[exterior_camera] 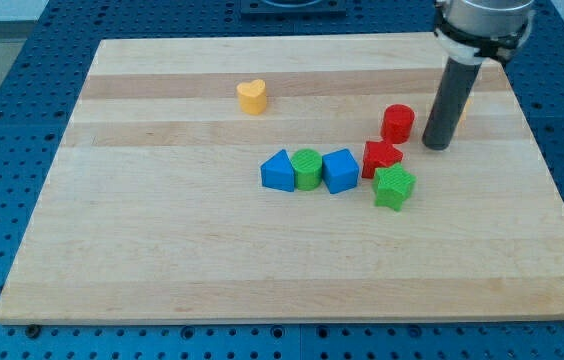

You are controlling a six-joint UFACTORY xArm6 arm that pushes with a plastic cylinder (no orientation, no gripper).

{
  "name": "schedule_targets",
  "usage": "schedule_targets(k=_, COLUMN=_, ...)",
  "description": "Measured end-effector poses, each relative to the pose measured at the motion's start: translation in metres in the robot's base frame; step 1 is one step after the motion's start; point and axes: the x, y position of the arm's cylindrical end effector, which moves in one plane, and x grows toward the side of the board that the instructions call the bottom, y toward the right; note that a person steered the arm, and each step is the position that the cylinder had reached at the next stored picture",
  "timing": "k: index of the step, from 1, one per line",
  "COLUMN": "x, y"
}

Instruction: Move the red circle to the top left of the yellow hexagon

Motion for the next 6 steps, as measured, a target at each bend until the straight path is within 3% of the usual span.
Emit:
schedule_targets(k=2, x=-0.002, y=-0.073)
schedule_targets(k=4, x=-0.036, y=-0.113)
schedule_targets(k=6, x=-0.002, y=-0.043)
